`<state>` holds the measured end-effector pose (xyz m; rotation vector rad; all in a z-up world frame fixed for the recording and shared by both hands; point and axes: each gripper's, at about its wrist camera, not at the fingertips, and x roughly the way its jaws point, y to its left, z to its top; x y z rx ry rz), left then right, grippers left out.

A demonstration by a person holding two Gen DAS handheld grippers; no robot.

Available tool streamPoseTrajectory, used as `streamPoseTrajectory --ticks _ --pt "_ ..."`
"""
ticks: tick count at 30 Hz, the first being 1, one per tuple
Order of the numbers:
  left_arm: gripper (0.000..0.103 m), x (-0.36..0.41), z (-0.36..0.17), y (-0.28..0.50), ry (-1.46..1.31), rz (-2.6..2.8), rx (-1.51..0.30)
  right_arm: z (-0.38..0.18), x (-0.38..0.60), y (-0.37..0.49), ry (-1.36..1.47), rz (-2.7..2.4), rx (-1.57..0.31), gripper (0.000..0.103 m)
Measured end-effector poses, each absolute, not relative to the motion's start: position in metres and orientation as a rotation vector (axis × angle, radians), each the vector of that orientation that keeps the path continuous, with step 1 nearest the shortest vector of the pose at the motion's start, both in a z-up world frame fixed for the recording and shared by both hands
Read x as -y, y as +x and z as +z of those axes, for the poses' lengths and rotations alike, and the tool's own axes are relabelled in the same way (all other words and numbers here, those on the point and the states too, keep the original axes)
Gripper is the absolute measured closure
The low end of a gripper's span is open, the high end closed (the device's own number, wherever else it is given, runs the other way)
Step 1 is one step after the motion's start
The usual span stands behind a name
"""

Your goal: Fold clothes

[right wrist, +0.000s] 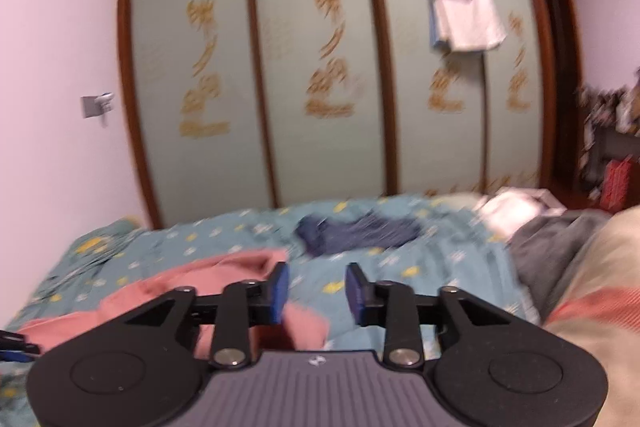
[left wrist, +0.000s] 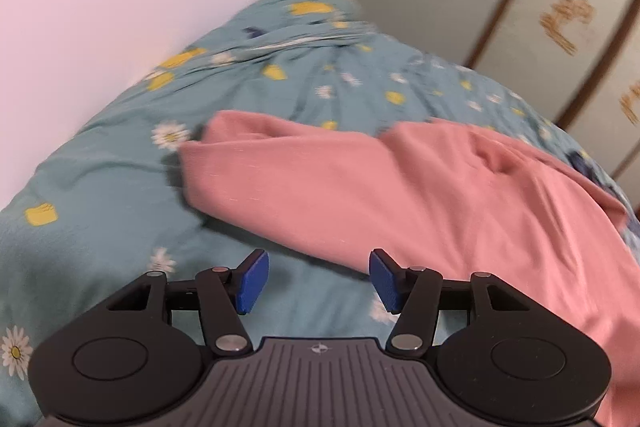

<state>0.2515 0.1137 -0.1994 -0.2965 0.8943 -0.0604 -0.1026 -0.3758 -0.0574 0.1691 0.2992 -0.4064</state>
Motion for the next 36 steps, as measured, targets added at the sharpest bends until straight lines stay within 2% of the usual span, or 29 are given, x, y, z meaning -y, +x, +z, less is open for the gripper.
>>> streamPoseTrajectory --ticks 2,6,8,10,12,13,20,28,31,36 --pt "0.047 -0.126 -0.211 0.267 -0.349 -0.018 -0.938 -0.057 0.378 -0.102 0.188 -0.394 -0.289 0.052" --pt "0.047 -0.132 -0.227 0.294 -0.407 0.003 -0.974 -0.059 0.382 -0.098 0.232 -0.363 -0.28 0.052" --pt "0.037 -0.13 -0.235 0.307 -0.426 -0.012 -0.996 -0.065 0.379 -0.093 0.246 -0.338 -0.305 0.052" --pt "0.039 -0.126 -0.242 0.32 -0.441 -0.019 -0.993 -0.073 0.375 -0.087 0.248 -0.318 -0.331 0.052" --pt "0.069 -0.122 -0.244 0.325 -0.433 -0.016 -0.942 -0.082 0.369 -0.079 0.251 -0.296 -0.364 0.052" --pt "0.092 -0.12 -0.242 0.327 -0.432 -0.031 -0.917 -0.086 0.365 -0.077 0.251 -0.284 -0.378 0.052" --pt "0.093 -0.142 -0.2 0.32 -0.556 -0.056 -0.778 -0.097 0.342 -0.051 0.232 -0.235 -0.451 0.052" --pt "0.093 -0.185 -0.149 0.312 -0.483 0.025 -0.603 -0.091 0.316 -0.031 0.206 -0.18 -0.462 0.052" --pt "0.093 -0.209 -0.14 0.303 -0.512 0.12 -0.582 -0.089 0.31 -0.025 0.19 -0.158 -0.464 0.052" --pt "0.091 -0.202 -0.131 0.295 -0.329 0.255 -0.648 -0.089 0.297 0.002 0.142 -0.087 -0.495 0.052"
